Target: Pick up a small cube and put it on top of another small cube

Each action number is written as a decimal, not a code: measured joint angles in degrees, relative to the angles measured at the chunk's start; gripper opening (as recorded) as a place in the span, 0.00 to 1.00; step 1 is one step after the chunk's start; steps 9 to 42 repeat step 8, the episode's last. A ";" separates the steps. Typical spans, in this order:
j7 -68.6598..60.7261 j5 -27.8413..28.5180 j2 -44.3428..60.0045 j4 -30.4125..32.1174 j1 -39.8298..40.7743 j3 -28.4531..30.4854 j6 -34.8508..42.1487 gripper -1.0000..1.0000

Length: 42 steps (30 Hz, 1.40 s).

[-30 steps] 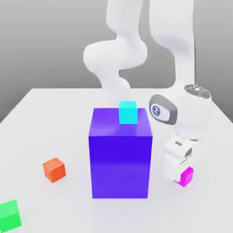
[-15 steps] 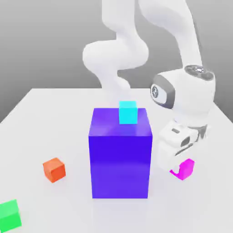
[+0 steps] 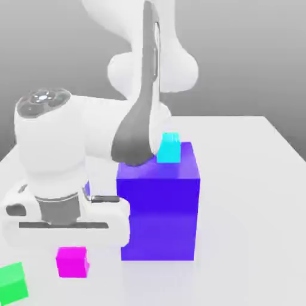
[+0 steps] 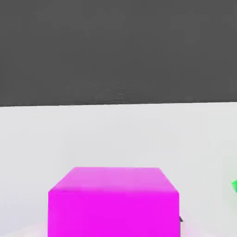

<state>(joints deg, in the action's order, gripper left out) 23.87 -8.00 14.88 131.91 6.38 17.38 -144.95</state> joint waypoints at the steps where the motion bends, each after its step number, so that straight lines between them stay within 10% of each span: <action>1: -0.79 -1.05 1.13 -0.88 1.84 0.87 -0.40 0.00; 4: -3.76 -5.24 7.30 -2.71 5.99 0.14 -4.77 0.00; 5: -4.44 -6.21 8.88 -2.93 6.68 -0.42 -6.07 1.00; 42: -4.44 -6.21 8.88 -2.93 6.69 -0.42 -6.07 1.00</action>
